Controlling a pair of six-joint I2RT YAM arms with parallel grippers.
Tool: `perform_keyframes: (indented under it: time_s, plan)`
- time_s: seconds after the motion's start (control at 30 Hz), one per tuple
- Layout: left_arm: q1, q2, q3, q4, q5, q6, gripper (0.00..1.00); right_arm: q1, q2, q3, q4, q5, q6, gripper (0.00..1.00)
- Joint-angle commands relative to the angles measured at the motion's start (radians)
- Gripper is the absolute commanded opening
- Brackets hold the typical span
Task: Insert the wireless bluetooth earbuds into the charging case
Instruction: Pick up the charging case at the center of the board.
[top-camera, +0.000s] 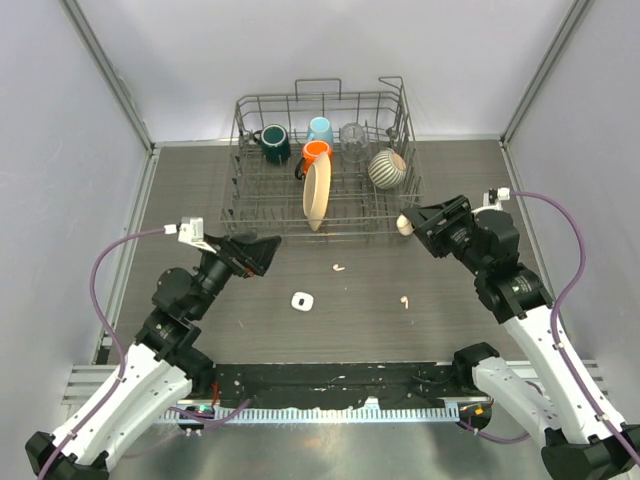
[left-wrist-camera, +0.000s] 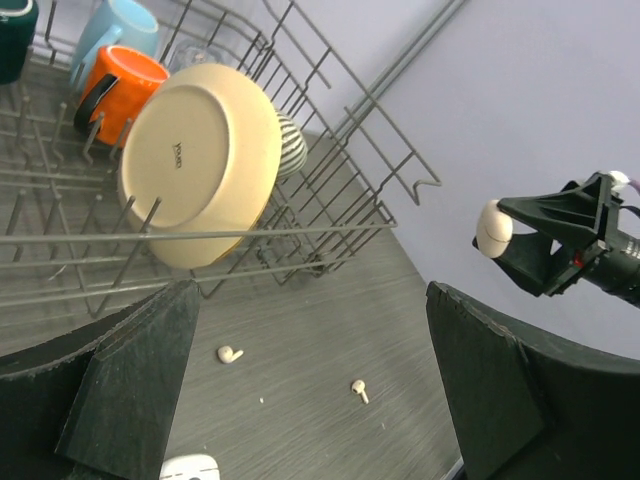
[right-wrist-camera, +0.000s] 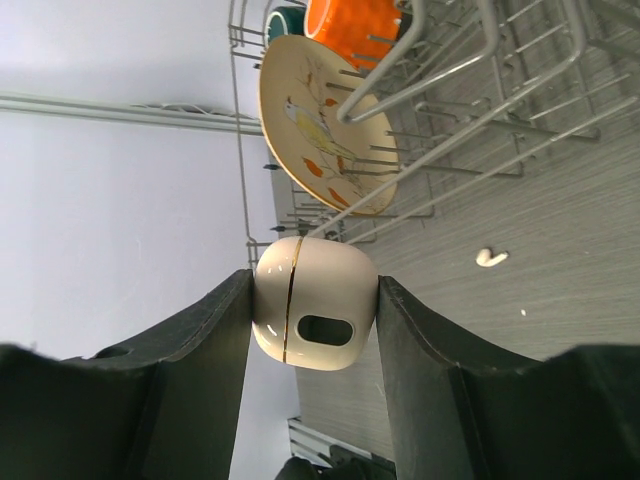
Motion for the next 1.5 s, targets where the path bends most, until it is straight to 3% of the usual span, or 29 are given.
perform_keyframes:
  time_s: [0.0, 0.23, 0.47, 0.7, 1.07, 1.47]
  plan:
    - [0.003, -0.028, -0.073, 0.195, 0.033, 0.026, 1.0, 0.05, -0.016, -0.023, 0.127, 0.071, 0.073, 0.01]
    - [0.003, -0.019, -0.085, 0.181, 0.028, 0.064, 1.0, 0.252, 0.007, -0.027, 0.144, 0.288, 0.136, 0.01]
    - [0.003, -0.063, -0.177, 0.275, 0.017, 0.063, 1.0, 0.5, 0.078, -0.012, 0.129, 0.511, 0.221, 0.01]
    - [0.0, -0.023, -0.214, 0.417, 0.164, 0.07, 1.0, 0.729, 0.138, -0.099, 0.268, 0.736, 0.352, 0.01]
    - [-0.16, 0.162, -0.194, 0.566, 0.175, 0.135, 1.0, 0.844, 0.293, -0.084, 0.434, 0.868, 0.46, 0.01]
    - [-0.268, 0.351, -0.196, 0.791, 0.077, 0.13, 0.98, 0.87, 0.326, -0.087, 0.517, 0.833, 0.476, 0.01]
